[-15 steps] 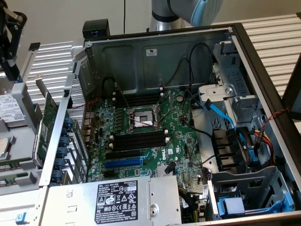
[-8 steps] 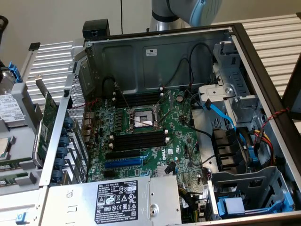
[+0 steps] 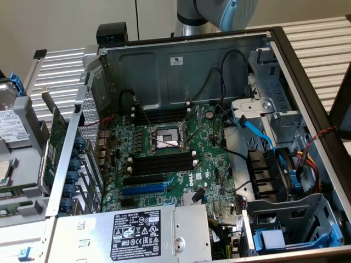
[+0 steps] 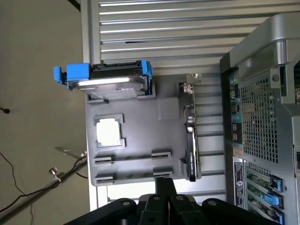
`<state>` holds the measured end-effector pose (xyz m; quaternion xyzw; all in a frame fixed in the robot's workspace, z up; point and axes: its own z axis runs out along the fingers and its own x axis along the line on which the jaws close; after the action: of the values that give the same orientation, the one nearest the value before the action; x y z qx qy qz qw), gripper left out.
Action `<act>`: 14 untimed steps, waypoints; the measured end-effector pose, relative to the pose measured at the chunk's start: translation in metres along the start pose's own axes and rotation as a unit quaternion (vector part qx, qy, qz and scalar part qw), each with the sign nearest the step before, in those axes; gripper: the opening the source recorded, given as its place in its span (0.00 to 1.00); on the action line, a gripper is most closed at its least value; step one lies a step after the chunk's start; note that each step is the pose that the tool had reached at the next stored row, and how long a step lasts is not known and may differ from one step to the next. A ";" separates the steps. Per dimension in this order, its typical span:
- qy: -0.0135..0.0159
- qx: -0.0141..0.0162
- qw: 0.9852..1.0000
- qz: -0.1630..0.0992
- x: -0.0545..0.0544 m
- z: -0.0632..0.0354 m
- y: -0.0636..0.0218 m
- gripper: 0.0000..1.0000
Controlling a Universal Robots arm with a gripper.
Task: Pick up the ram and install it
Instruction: 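Reach for the ram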
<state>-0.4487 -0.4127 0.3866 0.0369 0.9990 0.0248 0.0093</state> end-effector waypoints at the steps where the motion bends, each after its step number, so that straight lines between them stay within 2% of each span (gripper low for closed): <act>1: 0.000 0.000 1.000 0.000 0.004 0.0000 -0.0004 0.11; 4: 0.000 0.000 1.000 0.000 0.014 0.0000 -0.0012 0.11; 14: 0.000 -0.001 1.000 0.000 0.014 0.0000 -0.0013 0.11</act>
<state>-0.4631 -0.4130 0.3863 0.0369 0.9989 0.0256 0.0092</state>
